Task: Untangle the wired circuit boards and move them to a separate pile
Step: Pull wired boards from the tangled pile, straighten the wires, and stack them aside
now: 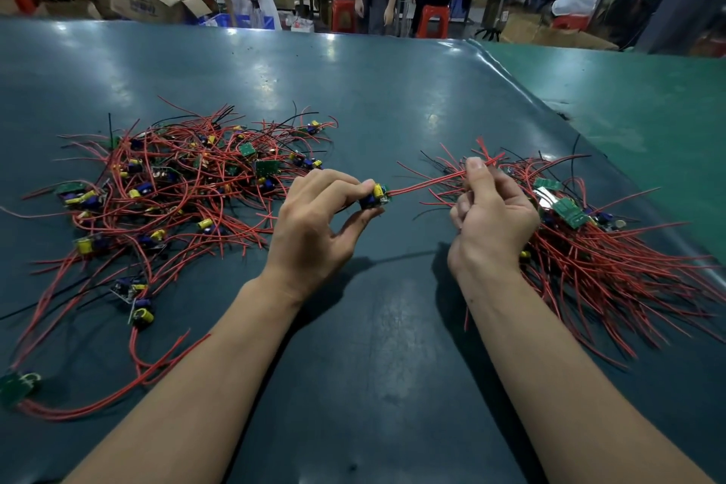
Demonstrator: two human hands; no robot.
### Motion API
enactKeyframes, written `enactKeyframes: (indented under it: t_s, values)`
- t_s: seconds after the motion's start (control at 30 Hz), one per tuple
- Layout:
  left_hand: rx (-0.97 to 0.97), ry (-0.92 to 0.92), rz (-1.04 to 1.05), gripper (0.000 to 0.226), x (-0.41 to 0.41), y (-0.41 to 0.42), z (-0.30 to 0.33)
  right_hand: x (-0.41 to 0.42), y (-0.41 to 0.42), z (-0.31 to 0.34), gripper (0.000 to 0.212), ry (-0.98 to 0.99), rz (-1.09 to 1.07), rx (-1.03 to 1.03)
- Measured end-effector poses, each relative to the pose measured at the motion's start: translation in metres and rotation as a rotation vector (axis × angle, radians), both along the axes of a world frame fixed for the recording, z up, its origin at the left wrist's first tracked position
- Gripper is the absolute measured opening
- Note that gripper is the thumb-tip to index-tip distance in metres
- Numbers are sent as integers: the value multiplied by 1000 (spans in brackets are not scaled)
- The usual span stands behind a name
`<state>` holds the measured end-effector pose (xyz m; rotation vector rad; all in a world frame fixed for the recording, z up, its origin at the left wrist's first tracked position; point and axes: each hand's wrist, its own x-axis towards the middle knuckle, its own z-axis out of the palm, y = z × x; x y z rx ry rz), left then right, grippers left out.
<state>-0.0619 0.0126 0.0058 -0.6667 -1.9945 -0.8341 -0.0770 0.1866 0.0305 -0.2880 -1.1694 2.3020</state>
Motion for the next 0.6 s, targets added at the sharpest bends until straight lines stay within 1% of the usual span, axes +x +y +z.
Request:
enactKeyframes:
  t_s: [0.1,0.17,0.23,0.3,0.37,0.47,0.6]
  values:
    - [31,-16,6,20,0,1,-3,-1,0,-1,26,-22,100,-21]
    - [58,-20,14,18,0,1,-4,3,-5,-3,18,-84,284,44]
    - [63,-17,31,17,-1,-1,-4,9,-14,-7,16,-145,517,157]
    - [40,-13,37,17,-1,-2,-5,13,-21,-10,11,-147,647,216]
    - [16,-20,30,17,-1,-2,-5,13,-23,-11,9,-140,638,238]
    - [5,-24,38,20,-1,-1,-4,12,-21,-9,9,-109,545,269]
    - [23,6,52,20,-2,-2,-2,6,-13,-3,11,-51,363,208]
